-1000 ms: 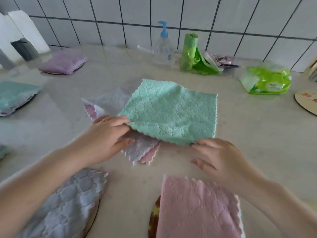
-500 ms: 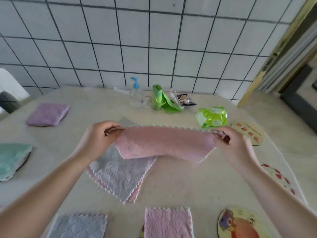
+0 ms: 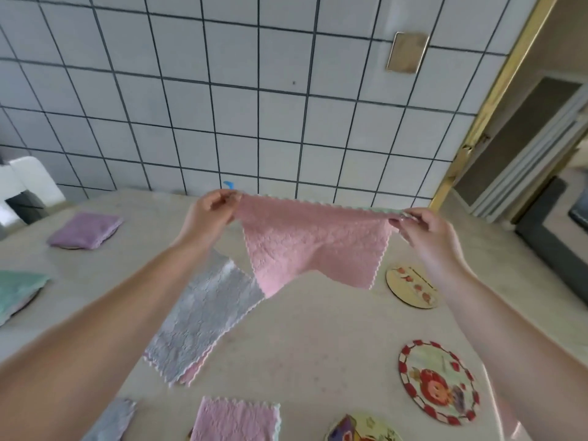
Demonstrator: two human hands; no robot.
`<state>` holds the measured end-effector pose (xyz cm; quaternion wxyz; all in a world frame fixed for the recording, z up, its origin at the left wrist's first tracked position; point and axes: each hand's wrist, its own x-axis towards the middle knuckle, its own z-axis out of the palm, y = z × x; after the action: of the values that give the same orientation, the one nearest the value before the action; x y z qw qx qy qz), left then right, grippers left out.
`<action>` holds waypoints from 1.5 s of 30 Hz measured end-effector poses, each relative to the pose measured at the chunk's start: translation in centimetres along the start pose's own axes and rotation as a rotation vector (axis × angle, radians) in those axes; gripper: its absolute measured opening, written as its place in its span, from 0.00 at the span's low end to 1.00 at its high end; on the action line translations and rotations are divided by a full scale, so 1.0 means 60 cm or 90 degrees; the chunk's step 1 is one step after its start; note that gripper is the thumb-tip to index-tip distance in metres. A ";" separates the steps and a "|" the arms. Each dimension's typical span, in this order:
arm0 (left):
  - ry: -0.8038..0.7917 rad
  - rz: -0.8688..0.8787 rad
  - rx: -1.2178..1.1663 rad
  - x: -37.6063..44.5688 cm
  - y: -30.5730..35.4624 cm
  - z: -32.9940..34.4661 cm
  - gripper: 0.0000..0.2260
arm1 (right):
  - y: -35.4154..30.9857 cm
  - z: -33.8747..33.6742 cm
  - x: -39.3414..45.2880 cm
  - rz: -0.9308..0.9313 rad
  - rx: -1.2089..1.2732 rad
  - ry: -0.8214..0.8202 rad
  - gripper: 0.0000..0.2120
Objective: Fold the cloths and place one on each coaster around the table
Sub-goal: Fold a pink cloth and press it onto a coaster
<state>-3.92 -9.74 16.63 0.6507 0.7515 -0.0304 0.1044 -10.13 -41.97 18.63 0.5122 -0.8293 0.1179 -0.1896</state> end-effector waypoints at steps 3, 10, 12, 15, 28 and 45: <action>0.013 0.034 -0.004 -0.033 0.023 0.042 0.06 | 0.018 -0.054 -0.004 -0.019 0.012 -0.014 0.07; 0.011 -0.082 0.043 -0.152 -0.074 0.113 0.08 | 0.153 -0.114 -0.075 0.007 -0.063 -0.133 0.07; 0.013 -0.141 0.056 -0.195 -0.123 0.128 0.09 | 0.209 -0.117 -0.100 0.043 -0.096 -0.183 0.06; -0.012 -0.214 0.102 -0.255 -0.188 0.143 0.11 | 0.288 -0.122 -0.134 0.077 -0.178 -0.247 0.05; 0.000 -0.429 0.144 -0.268 -0.299 0.212 0.07 | 0.421 -0.095 -0.108 0.188 -0.260 -0.335 0.08; 0.052 -0.427 0.206 -0.191 -0.370 0.253 0.10 | 0.477 -0.035 -0.028 0.161 -0.333 -0.336 0.05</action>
<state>-9.30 -22.34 -9.21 0.5223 0.8080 0.2602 -0.0814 -12.62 -55.80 -6.44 0.3156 -0.9311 0.1274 0.1311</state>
